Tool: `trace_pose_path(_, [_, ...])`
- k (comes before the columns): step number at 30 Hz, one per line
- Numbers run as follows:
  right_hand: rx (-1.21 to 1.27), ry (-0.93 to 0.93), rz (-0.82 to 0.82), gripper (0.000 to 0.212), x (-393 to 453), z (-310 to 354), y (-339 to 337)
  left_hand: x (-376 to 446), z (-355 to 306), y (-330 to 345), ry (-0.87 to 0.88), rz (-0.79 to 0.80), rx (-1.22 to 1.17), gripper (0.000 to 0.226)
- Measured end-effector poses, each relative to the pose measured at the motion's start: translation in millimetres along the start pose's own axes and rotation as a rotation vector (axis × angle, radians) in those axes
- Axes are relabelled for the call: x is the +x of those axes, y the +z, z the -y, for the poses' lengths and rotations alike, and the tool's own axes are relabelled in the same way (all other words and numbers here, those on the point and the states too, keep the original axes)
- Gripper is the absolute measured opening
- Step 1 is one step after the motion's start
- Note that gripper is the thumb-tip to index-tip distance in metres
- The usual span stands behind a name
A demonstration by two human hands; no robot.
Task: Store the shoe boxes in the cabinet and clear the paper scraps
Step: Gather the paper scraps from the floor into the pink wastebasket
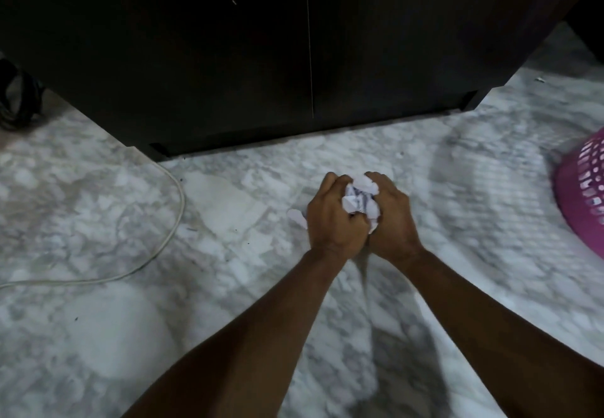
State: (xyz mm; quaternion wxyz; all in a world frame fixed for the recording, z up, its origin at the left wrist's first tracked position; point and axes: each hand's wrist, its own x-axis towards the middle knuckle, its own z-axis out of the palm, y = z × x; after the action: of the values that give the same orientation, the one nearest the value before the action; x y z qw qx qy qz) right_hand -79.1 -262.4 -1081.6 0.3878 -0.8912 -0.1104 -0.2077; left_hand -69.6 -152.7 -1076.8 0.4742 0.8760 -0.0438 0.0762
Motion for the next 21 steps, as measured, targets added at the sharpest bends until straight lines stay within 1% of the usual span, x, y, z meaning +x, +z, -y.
trace_pose_path(2, [0.071,0.094,-0.026,0.009,-8.3,-10.3,-22.4,-3.8,-21.0,12.3,0.012,0.038,0.014,0.011])
trace_pose_path(5, [0.176,0.179,-0.068,0.012,-20.7,-19.7,-56.2,-15.9,-57.3,23.5,0.022,0.089,0.049,0.029])
trace_pose_path(8, [0.231,0.260,-0.040,0.010,-33.6,-13.6,-78.2,-33.1,-76.3,26.0,0.025,0.122,0.043,0.033])
trace_pose_path(10, [0.230,0.239,-0.020,0.008,-47.2,-5.1,-77.8,-47.2,-74.8,21.7,0.000,0.118,0.015,0.037])
trace_pose_path(12, [0.257,0.214,0.006,0.007,-59.3,3.6,-67.0,-61.9,-63.9,13.3,-0.002,0.079,0.004,0.034])
trace_pose_path(14, [0.252,0.169,0.044,0.006,-68.3,10.7,-48.2,-72.5,-45.7,0.8,0.013,0.031,0.112,0.025])
trace_pose_path(16, [0.169,0.071,0.044,0.007,-73.9,18.5,-25.2,-77.2,-24.4,-13.5,0.053,-0.019,0.212,0.022])
trace_pose_path(18, [0.142,0.010,0.027,0.012,-75.5,25.1,-5.6,-74.6,-5.1,-26.8,0.096,-0.023,0.265,0.031])
trace_pose_path(21, [0.011,-0.016,0.041,0.015,-66.6,30.5,12.1,-62.3,19.9,-35.7,0.085,0.104,0.410,0.049])
